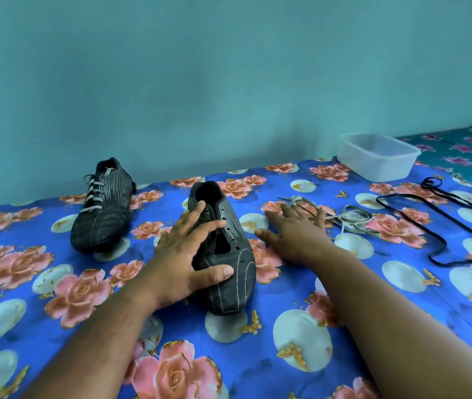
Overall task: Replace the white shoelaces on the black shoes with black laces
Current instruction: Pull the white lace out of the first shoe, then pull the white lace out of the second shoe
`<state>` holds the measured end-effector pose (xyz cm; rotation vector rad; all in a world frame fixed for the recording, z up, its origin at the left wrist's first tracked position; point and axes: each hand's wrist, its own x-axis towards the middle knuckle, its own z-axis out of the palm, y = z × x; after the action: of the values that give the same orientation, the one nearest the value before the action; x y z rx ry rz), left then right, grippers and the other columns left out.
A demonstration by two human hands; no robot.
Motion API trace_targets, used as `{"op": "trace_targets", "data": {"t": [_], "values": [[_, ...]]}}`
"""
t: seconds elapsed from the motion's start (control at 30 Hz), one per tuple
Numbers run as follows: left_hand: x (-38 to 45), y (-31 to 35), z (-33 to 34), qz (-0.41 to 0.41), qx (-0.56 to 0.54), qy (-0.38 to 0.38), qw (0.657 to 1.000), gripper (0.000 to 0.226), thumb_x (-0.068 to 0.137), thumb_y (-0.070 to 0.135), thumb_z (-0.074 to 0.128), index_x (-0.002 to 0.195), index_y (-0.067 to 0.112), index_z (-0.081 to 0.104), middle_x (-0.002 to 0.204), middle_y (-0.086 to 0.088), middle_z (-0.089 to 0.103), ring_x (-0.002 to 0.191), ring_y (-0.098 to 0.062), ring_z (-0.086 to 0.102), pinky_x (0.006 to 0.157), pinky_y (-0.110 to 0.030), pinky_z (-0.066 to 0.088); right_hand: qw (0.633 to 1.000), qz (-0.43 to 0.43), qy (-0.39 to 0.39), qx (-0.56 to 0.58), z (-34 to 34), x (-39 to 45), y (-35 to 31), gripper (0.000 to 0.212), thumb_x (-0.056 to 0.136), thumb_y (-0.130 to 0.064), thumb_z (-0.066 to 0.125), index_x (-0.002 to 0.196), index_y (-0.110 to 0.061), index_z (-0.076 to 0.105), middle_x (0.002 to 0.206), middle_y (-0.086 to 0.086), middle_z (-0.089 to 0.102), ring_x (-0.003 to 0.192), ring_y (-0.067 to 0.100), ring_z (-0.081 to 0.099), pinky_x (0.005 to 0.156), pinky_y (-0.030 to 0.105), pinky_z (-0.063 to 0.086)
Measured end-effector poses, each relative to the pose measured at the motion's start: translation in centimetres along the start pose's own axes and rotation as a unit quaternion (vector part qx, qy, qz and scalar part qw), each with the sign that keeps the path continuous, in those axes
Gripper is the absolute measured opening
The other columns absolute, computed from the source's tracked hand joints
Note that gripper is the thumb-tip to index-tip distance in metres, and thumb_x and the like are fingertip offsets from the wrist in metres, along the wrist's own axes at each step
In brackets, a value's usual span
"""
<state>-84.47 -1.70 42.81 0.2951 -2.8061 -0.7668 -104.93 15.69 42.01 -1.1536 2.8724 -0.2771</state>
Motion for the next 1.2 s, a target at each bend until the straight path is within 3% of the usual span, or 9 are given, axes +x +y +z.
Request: {"op": "trace_targets", "data": {"t": [0.17, 0.3, 0.43, 0.57, 0.73, 0.83, 0.97, 1.07, 1.2], "values": [[-0.1, 0.0, 0.1, 0.006, -0.016, 0.013, 1.0, 0.089, 0.057, 0.099, 0.05, 0.139, 0.074, 0.023, 0.162, 0.035, -0.013, 0.153, 0.001, -0.013, 0.126, -0.052, 0.005, 0.995, -0.074, 0.063, -0.016, 0.3, -1.0, -2.6, 0.053, 0.101, -0.061, 0.037, 0.151, -0.042, 0.036, 0.164, -0.002, 0.025, 0.155, 0.02, 0.009, 0.117, 0.072, -0.005], [-0.1, 0.0, 0.2, 0.015, -0.035, 0.035, 0.999, 0.088, 0.06, 0.091, 0.06, 0.139, 0.073, 0.024, 0.163, 0.034, -0.005, 0.153, 0.004, -0.008, 0.127, -0.048, 0.01, 0.999, -0.009, 0.04, -0.029, -0.3, -0.9, -1.7, 0.055, 0.098, -0.063, 0.042, 0.146, -0.037, 0.044, 0.154, 0.001, 0.038, 0.147, 0.027, 0.024, 0.114, 0.073, 0.005], [-0.2, 0.1, 0.0, 0.008, -0.02, 0.038, 0.999, 0.091, 0.059, 0.098, 0.054, 0.14, 0.074, 0.022, 0.163, 0.036, -0.004, 0.153, 0.004, -0.006, 0.127, -0.049, 0.011, 0.989, 0.092, 0.101, -0.053, -1.3, -0.9, -0.2, 0.056, 0.097, -0.063, 0.046, 0.137, -0.025, 0.052, 0.14, 0.006, 0.047, 0.138, 0.031, 0.033, 0.111, 0.06, 0.021], [-1.0, 1.1, -0.2, -0.02, 0.019, 0.047, 0.999, 0.092, 0.058, 0.101, 0.046, 0.142, 0.07, 0.024, 0.166, 0.029, -0.005, 0.154, -0.001, 0.002, 0.127, -0.045, 0.015, 0.981, 0.126, 0.137, -0.053, -2.4, -1.4, 0.9, 0.059, 0.093, -0.067, 0.049, 0.135, -0.026, 0.052, 0.139, 0.008, 0.045, 0.136, 0.032, 0.029, 0.111, 0.056, 0.017], [-3.5, 3.7, 2.0, -0.093, -0.055, 0.132, 0.985, 0.121, 0.056, 0.102, 0.045, 0.158, 0.041, 0.022, 0.17, 0.012, 0.008, 0.153, 0.002, 0.004, 0.125, -0.031, 0.016, 0.989, 0.0, 0.142, 0.034, -2.4, -1.7, -1.3, 0.058, 0.095, -0.062, 0.05, 0.147, -0.036, 0.043, 0.154, 0.003, 0.035, 0.146, 0.029, 0.019, 0.116, 0.059, 0.012], [-4.5, 5.5, 3.8, -0.122, -0.101, 0.136, 0.978, 0.123, 0.061, 0.094, 0.058, 0.16, 0.038, 0.013, 0.168, 0.013, 0.012, 0.153, -0.002, 0.015, 0.119, -0.023, 0.019, 0.988, -0.089, 0.115, 0.058, -1.6, -1.8, -2.6, 0.049, 0.097, -0.057, 0.051, 0.144, -0.042, 0.048, 0.148, -0.004, 0.045, 0.143, 0.025, 0.028, 0.116, 0.052, 0.021], [-3.7, 6.3, 5.4, -0.139, -0.11, 0.153, 0.972, 0.113, 0.076, 0.06, 0.08, 0.16, 0.036, 0.009, 0.166, 0.013, 0.01, 0.145, 0.003, 0.022, 0.105, -0.017, 0.024, 0.977, -0.094, 0.094, 0.167, -1.3, -1.6, -2.4, 0.038, 0.1, -0.041, 0.054, 0.137, -0.033, 0.058, 0.126, 0.003, 0.061, 0.127, 0.027, 0.047, 0.104, 0.039, 0.038], [-2.3, 6.5, 5.6, -0.148, -0.11, 0.166, 0.969, 0.121, 0.06, 0.064, 0.074, 0.16, 0.037, 0.01, 0.167, 0.012, 0.01, 0.146, 0.001, 0.023, 0.103, -0.016, 0.024, 0.966, -0.082, 0.092, 0.227, -1.4, -1.3, -2.1, 0.035, 0.101, -0.035, 0.055, 0.134, -0.027, 0.062, 0.117, 0.006, 0.064, 0.117, 0.025, 0.055, 0.089, 0.033, 0.041], [1.3, 5.2, 5.2, -0.157, -0.119, 0.185, 0.963, 0.121, 0.057, 0.056, 0.082, 0.159, 0.03, 0.021, 0.152, 0.008, 0.038, 0.139, -0.005, 0.036, 0.106, -0.021, 0.032, 0.957, -0.066, 0.113, 0.258, -1.3, -1.0, -2.3, 0.032, 0.1, -0.035, 0.056, 0.129, -0.027, 0.064, 0.11, 0.004, 0.065, 0.108, 0.023, 0.059, 0.083, 0.034, 0.046]]}}
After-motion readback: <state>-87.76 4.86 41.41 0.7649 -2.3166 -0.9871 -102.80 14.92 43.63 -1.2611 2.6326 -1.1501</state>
